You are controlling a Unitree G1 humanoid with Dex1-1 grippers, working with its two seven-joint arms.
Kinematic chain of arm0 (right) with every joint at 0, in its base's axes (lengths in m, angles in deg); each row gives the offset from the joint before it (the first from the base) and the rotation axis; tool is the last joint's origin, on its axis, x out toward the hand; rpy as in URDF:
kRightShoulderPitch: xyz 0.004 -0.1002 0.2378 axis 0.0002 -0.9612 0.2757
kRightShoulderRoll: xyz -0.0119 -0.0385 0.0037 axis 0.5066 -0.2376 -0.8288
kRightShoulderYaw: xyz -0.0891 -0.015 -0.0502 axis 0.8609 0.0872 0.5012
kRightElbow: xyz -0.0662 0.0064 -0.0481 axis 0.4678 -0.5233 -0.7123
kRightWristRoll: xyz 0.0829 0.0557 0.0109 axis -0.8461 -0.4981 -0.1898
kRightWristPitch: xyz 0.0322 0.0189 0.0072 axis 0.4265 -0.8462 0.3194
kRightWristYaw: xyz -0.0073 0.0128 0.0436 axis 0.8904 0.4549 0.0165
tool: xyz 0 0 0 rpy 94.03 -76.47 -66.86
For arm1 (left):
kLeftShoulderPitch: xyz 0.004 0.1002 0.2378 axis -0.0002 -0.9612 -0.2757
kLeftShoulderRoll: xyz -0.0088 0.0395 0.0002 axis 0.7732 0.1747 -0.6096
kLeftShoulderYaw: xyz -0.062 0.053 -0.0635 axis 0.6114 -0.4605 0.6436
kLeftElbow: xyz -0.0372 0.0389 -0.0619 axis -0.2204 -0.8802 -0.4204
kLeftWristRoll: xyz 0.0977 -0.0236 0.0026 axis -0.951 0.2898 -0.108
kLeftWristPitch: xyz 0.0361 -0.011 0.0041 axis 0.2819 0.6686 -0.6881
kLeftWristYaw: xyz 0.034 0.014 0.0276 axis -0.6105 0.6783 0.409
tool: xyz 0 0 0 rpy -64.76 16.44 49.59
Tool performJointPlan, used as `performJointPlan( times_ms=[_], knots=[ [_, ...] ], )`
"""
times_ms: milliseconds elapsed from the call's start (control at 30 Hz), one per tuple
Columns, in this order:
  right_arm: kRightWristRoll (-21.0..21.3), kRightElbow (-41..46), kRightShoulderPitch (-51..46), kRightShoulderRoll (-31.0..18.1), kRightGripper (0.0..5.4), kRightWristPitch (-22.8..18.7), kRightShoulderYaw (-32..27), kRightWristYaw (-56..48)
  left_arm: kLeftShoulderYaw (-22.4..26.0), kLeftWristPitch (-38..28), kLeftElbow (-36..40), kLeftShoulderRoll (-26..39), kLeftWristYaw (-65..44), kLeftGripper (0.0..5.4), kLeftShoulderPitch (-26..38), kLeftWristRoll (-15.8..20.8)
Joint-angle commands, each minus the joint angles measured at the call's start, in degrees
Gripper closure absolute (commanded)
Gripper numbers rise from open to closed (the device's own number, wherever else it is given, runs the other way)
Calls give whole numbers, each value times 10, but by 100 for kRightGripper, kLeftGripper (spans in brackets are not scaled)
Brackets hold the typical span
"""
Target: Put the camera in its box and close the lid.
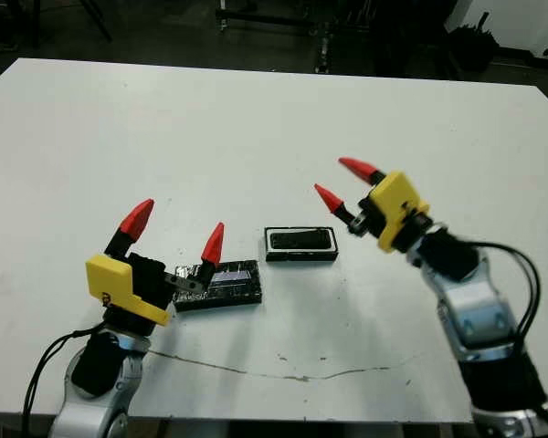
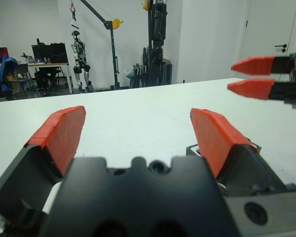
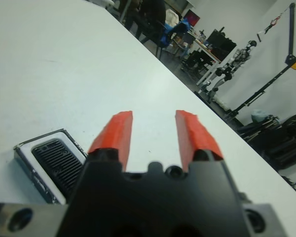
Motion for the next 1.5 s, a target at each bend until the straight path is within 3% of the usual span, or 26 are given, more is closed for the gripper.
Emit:
performJointPlan(
  times_ms=[33,467,600,767,900,1333,1500],
  knots=[
    [23,-4,-3,1,359,-2,13,21,0,7,-3,0,0,0,-5,4],
    [55,-50,-17,1,539,-4,46,32,-2,0,-5,1,-3,0,-7,7],
    [67,-65,-32,-6,539,11,58,31,-3,4,-2,0,-1,0,-8,7],
    [85,-65,-56,-12,539,-9,70,28,-2,2,-3,-1,-1,0,-9,7],
    [96,-76,-80,-22,539,-1,81,23,-3,3,-1,-1,0,0,-10,6],
    [73,-77,-125,-59,539,-47,81,-28,-1,10,3,2,-2,0,-9,10],
    [62,-67,-130,-66,539,-47,71,-32,0,5,-2,2,-3,0,-6,9]
  ],
)
